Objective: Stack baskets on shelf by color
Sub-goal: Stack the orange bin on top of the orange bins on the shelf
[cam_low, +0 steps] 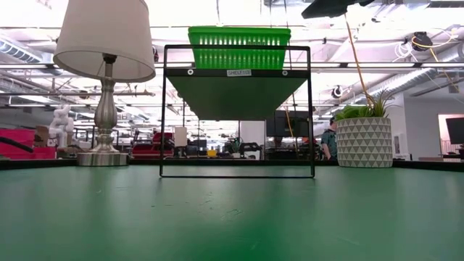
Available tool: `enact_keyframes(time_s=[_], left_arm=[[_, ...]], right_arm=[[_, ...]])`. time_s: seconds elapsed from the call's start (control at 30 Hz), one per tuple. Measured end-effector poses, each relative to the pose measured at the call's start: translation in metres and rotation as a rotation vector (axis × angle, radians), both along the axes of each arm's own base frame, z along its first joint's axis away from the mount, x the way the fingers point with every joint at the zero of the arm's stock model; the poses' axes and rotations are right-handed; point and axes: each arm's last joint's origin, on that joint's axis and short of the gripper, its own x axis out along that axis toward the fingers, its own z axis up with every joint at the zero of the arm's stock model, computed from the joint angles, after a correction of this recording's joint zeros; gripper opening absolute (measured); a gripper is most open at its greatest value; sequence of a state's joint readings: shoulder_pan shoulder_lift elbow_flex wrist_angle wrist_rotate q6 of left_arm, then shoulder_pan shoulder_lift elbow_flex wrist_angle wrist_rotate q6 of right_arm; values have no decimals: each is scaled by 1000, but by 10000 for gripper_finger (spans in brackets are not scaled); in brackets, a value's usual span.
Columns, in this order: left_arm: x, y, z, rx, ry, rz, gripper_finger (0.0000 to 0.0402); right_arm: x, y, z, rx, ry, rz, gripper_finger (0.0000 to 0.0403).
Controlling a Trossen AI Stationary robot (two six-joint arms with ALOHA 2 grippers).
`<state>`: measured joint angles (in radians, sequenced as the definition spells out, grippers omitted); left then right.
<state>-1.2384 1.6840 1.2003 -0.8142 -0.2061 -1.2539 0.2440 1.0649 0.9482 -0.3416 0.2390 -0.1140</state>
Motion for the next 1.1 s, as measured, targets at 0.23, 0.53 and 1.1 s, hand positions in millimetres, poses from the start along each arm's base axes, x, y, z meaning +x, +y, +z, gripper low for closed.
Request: enact_keyframes(time_s=[0.23,0.53,1.1], left_arm=[[0,-5,-11,12,60,-24,118],[0,-8,-23,42,110,-53,117],[22,13,-16,145,104,-33,21]], right_arm=[[0,0,0,-3,1,2,169],[0,0,0,-3,2,1,169],[0,0,-1,-18,8,9,169]])
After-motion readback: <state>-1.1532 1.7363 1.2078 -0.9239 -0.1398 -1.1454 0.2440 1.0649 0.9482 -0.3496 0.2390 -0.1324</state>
